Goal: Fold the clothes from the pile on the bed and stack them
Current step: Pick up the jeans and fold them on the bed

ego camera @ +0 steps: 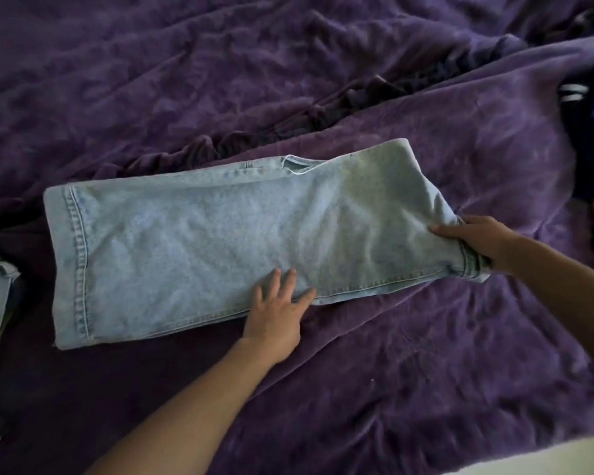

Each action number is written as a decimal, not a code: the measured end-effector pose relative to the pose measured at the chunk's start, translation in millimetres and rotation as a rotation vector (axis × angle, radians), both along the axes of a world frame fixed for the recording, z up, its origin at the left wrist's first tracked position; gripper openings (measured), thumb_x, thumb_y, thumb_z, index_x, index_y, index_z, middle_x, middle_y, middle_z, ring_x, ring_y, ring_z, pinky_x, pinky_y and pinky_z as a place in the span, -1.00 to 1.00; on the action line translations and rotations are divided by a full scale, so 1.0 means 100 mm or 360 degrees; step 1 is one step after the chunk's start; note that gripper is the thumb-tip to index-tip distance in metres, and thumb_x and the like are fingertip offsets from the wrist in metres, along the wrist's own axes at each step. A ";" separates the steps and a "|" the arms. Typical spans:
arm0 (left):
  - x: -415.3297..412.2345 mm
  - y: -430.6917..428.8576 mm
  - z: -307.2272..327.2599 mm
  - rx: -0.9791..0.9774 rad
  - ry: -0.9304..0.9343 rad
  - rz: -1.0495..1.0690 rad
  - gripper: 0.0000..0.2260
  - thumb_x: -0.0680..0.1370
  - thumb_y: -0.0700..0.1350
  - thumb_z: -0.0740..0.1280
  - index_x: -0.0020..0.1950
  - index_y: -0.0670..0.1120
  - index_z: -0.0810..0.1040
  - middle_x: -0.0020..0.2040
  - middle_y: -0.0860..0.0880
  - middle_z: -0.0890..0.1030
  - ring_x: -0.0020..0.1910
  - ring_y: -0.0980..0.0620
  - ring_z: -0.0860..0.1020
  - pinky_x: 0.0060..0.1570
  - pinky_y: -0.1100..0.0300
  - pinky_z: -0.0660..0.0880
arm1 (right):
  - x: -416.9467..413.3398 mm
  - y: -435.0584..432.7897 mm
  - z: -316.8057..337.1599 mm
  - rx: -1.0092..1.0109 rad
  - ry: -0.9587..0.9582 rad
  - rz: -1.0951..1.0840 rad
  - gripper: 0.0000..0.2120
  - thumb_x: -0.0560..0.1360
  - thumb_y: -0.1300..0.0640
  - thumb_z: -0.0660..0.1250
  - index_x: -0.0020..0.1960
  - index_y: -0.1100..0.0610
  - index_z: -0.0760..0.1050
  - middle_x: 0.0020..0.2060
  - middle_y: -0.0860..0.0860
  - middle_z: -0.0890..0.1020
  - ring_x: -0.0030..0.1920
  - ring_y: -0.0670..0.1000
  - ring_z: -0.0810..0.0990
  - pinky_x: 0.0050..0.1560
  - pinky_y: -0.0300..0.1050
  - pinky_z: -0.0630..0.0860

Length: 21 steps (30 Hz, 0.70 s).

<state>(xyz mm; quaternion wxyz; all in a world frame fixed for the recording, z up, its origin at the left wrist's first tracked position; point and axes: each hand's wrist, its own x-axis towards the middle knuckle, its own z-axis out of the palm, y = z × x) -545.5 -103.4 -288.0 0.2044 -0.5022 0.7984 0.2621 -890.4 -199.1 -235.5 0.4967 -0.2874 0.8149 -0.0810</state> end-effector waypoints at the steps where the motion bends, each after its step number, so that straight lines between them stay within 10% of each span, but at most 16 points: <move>1: 0.03 0.01 0.02 0.0001 0.0039 0.0039 -0.46 0.58 -0.10 0.15 0.52 0.19 0.11 0.58 -0.04 -0.07 0.54 -0.14 -0.12 0.44 -0.14 0.04 | -0.01 -0.03 0.10 -0.0039 -0.0046 0.0022 -0.50 0.11 -0.01 0.60 -0.01 0.16 0.62 -0.17 0.04 0.70 -0.30 -0.04 0.68 -0.36 -0.26 0.56; 7: 0.39 -0.11 0.31 -0.0094 0.0438 0.0766 -0.74 0.52 -0.18 0.30 0.20 -0.08 0.59 0.14 -0.12 0.55 0.15 -0.15 0.52 0.13 0.01 0.46 | 0.71 -0.26 0.94 -0.0572 0.0605 0.0924 -0.51 0.29 0.03 0.51 0.20 -0.03 0.52 -0.05 0.08 0.63 -0.02 0.17 0.60 -0.08 -0.09 0.44; 14: 0.77 -0.02 0.44 -0.0189 0.0415 0.1360 -0.79 0.48 -0.31 0.33 0.10 -0.23 0.61 0.06 -0.23 0.60 0.05 -0.22 0.57 0.09 0.00 0.47 | 2.54 -0.16 0.60 -0.0453 0.0036 0.1561 -0.39 0.43 -0.12 0.40 0.37 0.11 0.32 0.21 0.15 0.52 0.20 0.19 0.50 0.11 0.00 0.42; 17: 0.85 0.06 0.49 -0.0335 0.0386 0.1357 -0.71 0.51 -0.26 0.31 0.23 -0.20 0.53 0.15 -0.21 0.53 0.10 -0.22 0.53 0.05 -0.01 0.45 | 2.57 0.01 0.22 -0.0362 -0.0222 0.1313 -0.48 0.47 -0.08 0.40 0.37 0.05 0.40 0.24 0.06 0.55 0.19 0.09 0.54 0.11 -0.07 0.47; 21: 0.75 0.03 0.50 -0.0652 0.0466 0.1049 -0.61 0.54 -0.22 0.28 0.37 -0.09 0.44 0.30 -0.17 0.41 0.24 -0.18 0.43 0.05 -0.08 0.50 | 1.92 0.05 -0.16 -0.0697 0.0227 0.0689 -0.61 0.43 -0.04 0.41 0.23 0.00 0.50 0.12 -0.02 0.58 0.02 0.00 0.59 -0.09 -0.16 0.42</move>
